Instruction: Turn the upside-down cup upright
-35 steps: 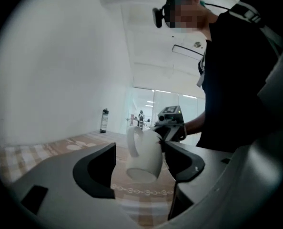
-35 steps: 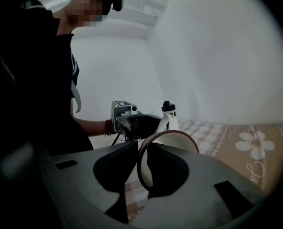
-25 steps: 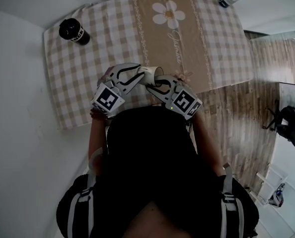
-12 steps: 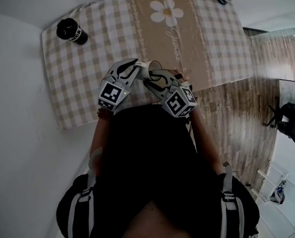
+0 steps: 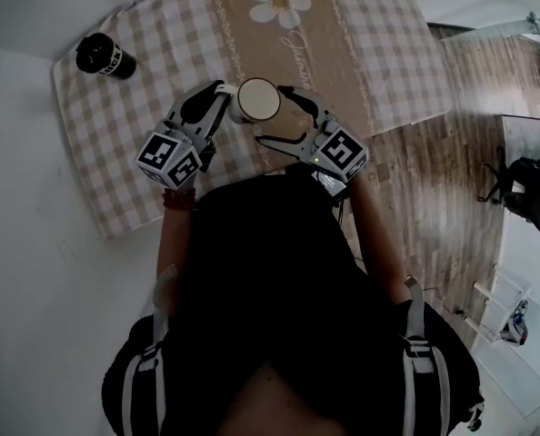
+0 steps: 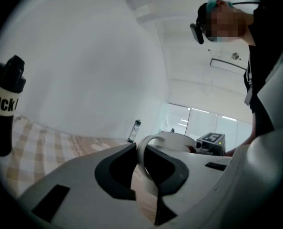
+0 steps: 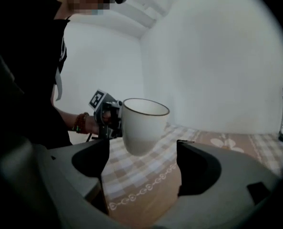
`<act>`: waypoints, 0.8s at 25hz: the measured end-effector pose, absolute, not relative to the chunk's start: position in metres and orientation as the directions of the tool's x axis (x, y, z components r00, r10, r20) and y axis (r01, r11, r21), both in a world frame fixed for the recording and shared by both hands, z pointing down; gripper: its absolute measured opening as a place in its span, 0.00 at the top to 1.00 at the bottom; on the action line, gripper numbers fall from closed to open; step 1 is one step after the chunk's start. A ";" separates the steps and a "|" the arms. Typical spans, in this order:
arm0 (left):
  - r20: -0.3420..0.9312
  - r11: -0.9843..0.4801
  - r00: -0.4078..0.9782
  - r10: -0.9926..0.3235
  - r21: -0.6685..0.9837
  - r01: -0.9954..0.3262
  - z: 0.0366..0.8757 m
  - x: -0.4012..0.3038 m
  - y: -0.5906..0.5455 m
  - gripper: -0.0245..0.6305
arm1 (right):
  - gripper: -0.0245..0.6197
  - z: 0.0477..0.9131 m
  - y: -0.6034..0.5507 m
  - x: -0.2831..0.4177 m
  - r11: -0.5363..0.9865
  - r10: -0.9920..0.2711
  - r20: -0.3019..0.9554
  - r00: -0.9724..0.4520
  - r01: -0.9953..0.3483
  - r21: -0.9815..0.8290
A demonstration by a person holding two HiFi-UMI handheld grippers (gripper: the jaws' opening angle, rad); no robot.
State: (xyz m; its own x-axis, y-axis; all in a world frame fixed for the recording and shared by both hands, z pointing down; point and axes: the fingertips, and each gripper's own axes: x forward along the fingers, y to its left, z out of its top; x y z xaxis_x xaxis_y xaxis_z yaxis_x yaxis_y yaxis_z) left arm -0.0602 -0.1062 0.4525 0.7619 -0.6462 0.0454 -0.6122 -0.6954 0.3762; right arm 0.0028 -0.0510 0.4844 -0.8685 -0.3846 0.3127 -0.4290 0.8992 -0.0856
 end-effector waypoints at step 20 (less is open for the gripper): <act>-0.048 -0.760 0.817 -0.575 0.401 -0.512 0.445 -0.022 -0.078 0.88 | 0.32 0.435 -0.057 -0.026 0.871 -0.459 0.075 -0.885 -0.465 -0.159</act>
State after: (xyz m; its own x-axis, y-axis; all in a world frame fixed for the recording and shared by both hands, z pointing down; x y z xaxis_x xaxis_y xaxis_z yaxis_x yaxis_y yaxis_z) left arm -0.0217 -0.0776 0.4452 0.8168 -0.5749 -0.0477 -0.5116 -0.7601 0.4006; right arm -0.0261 -0.0573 0.4349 -0.8851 -0.4592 0.0755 -0.4653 0.8708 -0.1590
